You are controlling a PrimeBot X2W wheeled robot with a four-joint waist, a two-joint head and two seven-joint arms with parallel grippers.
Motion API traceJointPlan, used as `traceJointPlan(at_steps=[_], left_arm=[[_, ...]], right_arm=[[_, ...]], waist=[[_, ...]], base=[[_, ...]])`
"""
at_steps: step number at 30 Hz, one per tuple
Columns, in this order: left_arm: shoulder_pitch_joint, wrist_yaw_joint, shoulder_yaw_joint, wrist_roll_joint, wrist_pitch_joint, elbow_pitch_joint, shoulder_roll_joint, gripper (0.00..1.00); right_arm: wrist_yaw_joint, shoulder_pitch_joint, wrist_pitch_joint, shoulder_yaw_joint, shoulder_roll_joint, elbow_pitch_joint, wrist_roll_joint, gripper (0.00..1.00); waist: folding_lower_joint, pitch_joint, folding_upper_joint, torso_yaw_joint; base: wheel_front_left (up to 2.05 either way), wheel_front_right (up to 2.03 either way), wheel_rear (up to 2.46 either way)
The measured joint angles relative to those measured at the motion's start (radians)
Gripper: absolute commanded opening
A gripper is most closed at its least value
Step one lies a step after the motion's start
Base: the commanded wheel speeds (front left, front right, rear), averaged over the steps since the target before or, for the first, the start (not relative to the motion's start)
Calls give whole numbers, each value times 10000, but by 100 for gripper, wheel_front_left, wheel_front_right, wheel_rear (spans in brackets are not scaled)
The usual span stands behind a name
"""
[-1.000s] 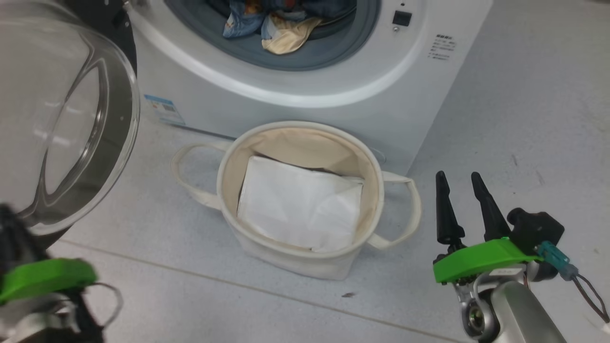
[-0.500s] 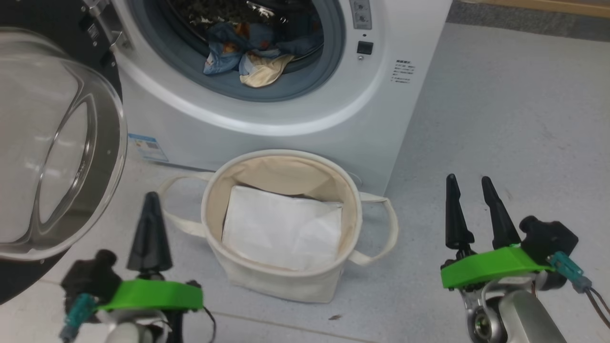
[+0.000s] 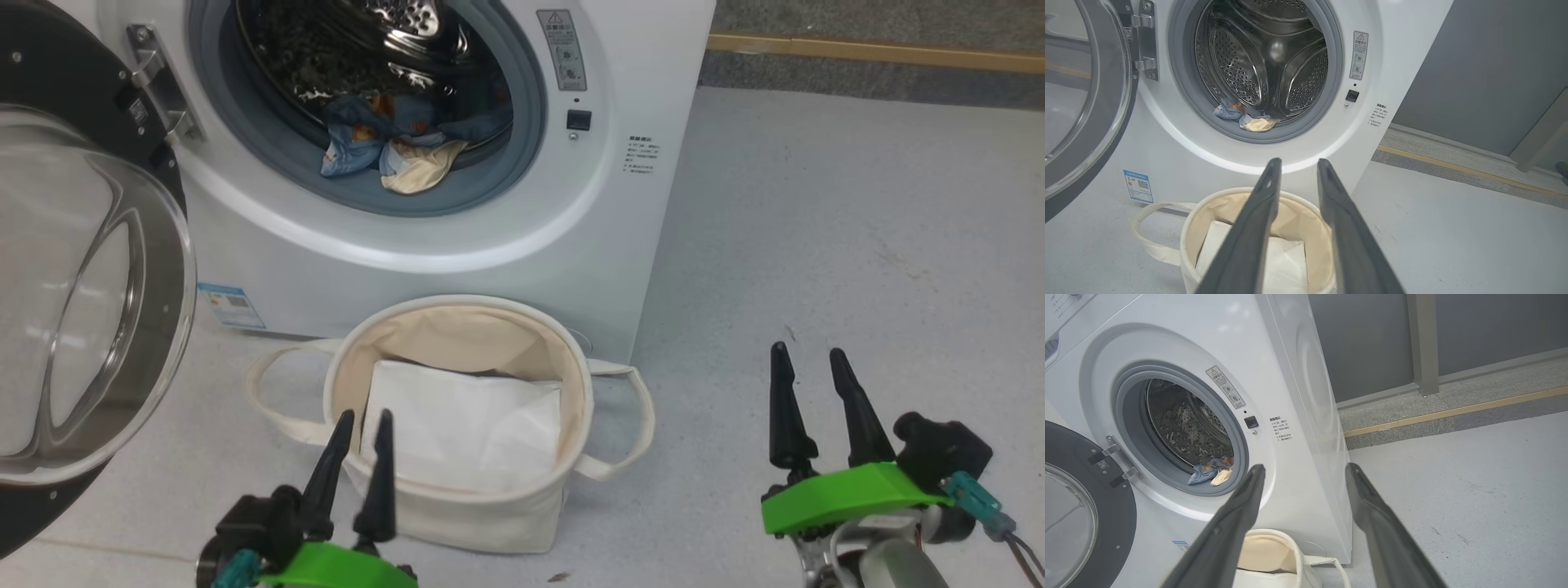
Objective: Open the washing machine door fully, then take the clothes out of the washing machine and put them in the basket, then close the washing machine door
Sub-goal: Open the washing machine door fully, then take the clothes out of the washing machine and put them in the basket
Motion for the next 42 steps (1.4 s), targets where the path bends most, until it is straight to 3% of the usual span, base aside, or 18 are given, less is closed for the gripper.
traceJointPlan(at_steps=[1,5,30,42], left_arm=[[23,-2,-56,0,-13,54,0,68],[58,6,-280,88,-98,407,0,100],[25,265,-332,86,-234,821,-10,100],[3,102,-345,-146,-234,963,-15,100]], right_arm=[[0,32,0,6,2,8,-2,100],[0,96,0,81,4,102,-180,100],[0,56,0,8,6,330,-353,100],[0,52,0,29,6,374,-337,100]], waist=[[0,-37,0,-17],[0,-117,0,-30],[0,185,0,38],[0,209,0,-11]], base=[[0,0,0],[0,0,0],[0,0,0],[37,-22,-15]])
